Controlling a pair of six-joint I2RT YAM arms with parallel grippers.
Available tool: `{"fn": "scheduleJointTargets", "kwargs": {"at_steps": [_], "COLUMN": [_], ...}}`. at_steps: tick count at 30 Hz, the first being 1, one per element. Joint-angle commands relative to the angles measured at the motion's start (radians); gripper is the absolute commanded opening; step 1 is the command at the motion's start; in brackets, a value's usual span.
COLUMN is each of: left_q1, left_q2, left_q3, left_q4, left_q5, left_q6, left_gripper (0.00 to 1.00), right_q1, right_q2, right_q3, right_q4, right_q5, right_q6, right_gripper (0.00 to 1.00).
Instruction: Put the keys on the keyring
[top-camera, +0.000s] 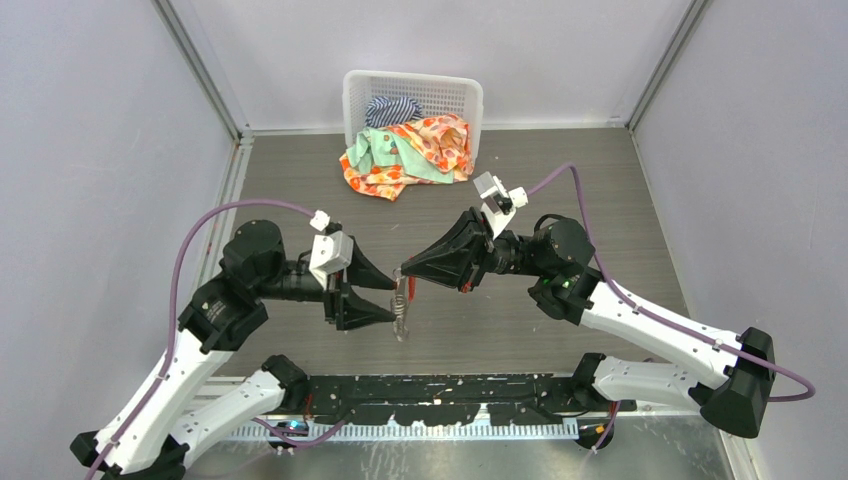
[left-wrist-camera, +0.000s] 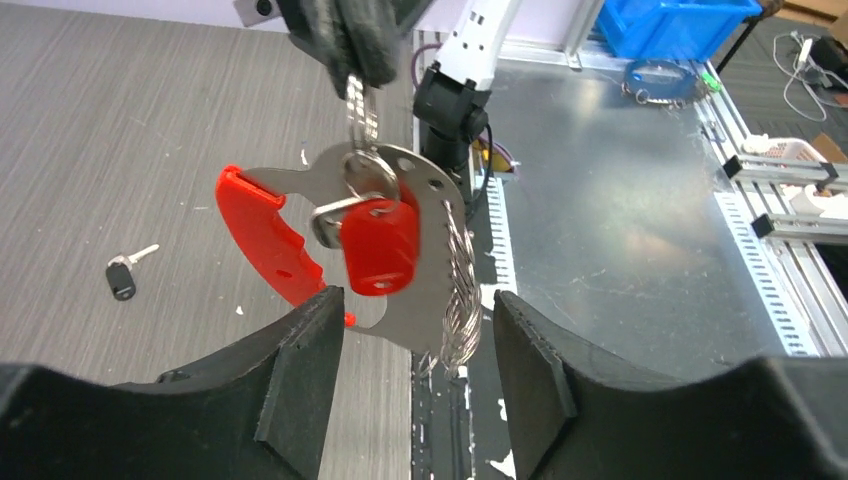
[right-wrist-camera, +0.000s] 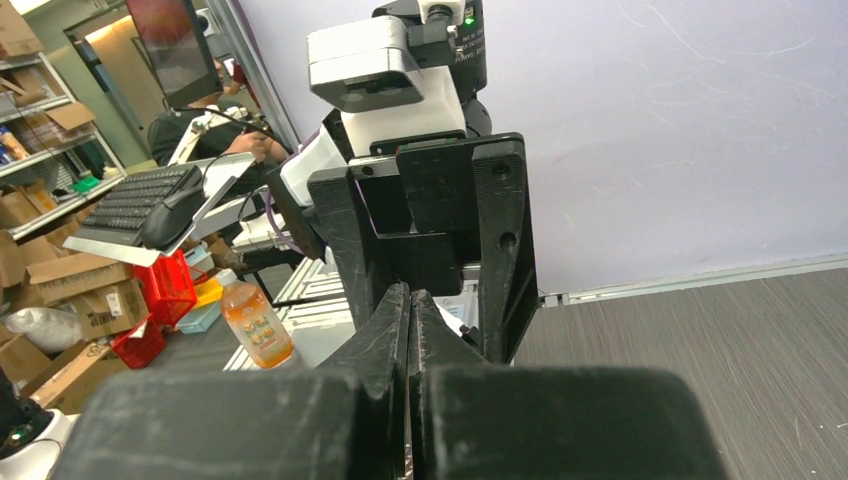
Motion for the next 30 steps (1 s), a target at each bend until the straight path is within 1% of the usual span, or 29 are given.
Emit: {"fn": "scheduleJointTargets", "kwargs": {"at_steps": [1, 4, 6, 8, 10, 14, 17, 20, 25, 29, 30], "left_q1": [-0.001, -0.002, -0.001, -0.002, -0.002, -0.002, -0.002, -0.002, -0.001, 0.001, 0.001], "left_q2": [-0.019, -0.024, -0.025, -0.024, -0.016, 0.01, 0.017, 0.017, 0.019, 0.017, 0.016], "left_q3": [0.056, 0.061, 0.052, 0.036, 0.026, 0.013, 0.001, -0.008, -0.014, -0.015, -0.014], "left_q4": [-0.107, -0.15, -0.155, -0.119, -0.062, 0.038, 0.065, 0.088, 0.119, 0.138, 0.141], "left_q5": [0.065, 0.026, -0.022, -0.087, -0.124, -0.103, -0.089, -0.076, -0.068, -0.042, -0.035], "left_q6": [0.137, 0.197, 0.231, 0.233, 0.188, 0.019, -0.021, -0.044, -0.073, -0.097, -0.101], "left_gripper": [0.59, 0.59, 0.57, 0.55, 0.52, 0.52, 0.52, 0.49, 0.37, 0.31, 0.28], "right_q1": [0.001, 0.001, 0.001, 0.001, 0.0, 0.0, 0.0, 0.0, 0.001, 0.001, 0.0], "right_q2": [-0.024, -0.019, -0.015, -0.011, -0.007, -0.002, -0.001, -0.005, 0.0, 0.003, 0.002], "right_q3": [0.048, 0.048, 0.048, 0.046, 0.045, 0.045, 0.043, 0.039, 0.039, 0.036, 0.035], "right_q4": [0.061, 0.071, 0.082, 0.093, 0.1, 0.103, 0.105, 0.105, 0.106, 0.108, 0.107], "right_q5": [-0.01, -0.017, -0.02, -0.02, -0.016, -0.012, -0.011, -0.009, -0.014, -0.015, -0.015], "right_q6": [0.014, 0.023, 0.031, 0.038, 0.043, 0.043, 0.046, 0.045, 0.049, 0.05, 0.05], "right_gripper": [0.01, 0.01, 0.01, 0.01, 0.01, 0.01, 0.01, 0.01, 0.01, 0.01, 0.01]}}
